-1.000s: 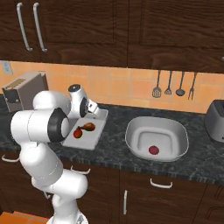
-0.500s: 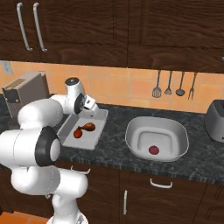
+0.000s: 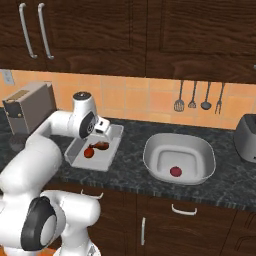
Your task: Place one tomato and one chicken drumstick in each tupperware on the nearby counter, to pack two identical lunches.
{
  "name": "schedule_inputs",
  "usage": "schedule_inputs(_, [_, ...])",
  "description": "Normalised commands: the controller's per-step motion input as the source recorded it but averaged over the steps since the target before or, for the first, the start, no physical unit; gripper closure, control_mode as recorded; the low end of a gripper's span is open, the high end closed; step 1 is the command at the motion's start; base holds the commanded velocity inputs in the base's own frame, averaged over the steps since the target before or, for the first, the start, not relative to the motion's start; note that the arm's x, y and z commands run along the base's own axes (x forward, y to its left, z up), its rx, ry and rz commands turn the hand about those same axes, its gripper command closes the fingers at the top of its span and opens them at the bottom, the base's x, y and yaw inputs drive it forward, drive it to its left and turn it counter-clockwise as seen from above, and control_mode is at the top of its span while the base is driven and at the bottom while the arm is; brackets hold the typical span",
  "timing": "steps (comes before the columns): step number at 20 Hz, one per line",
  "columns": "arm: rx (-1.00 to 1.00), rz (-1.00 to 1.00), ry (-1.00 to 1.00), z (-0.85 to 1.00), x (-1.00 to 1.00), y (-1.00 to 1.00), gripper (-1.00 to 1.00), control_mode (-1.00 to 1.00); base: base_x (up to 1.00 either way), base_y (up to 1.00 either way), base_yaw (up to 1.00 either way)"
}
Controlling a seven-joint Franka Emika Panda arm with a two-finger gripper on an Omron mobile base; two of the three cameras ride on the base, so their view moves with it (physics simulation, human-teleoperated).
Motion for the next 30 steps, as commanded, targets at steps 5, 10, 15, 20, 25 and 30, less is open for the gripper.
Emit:
schedule_inputs(5, [0.06,0.05,0.14,0.74,-1.00,-0.03,-1.00,-1.00,0.00,0.00,0.00])
schedule_inputs(10, [0.09,0.03,0.07,1.00,-1.00,0.00,-1.00,-1.00,0.00,0.00,0.00])
schedule_inputs(15, [0.00,-0.01,0.02,0.69,-1.00,0.01,-1.00,-1.00,0.00,0.00,0.00])
schedule_inputs(20, [-0.02,0.00,0.02,0.65,-0.72,0.00,-1.00,-1.00,0.00,0.00,0.00])
schedule_inputs(25, [-0.07,0.00,-0.12,0.55,-0.52,0.00,-1.00,-1.00,0.00,0.00,0.00])
schedule_inputs(30, [0.00,0.00,-0.17,0.36,-0.60,0.00,-1.00,-1.00,0.00,0.00,0.00])
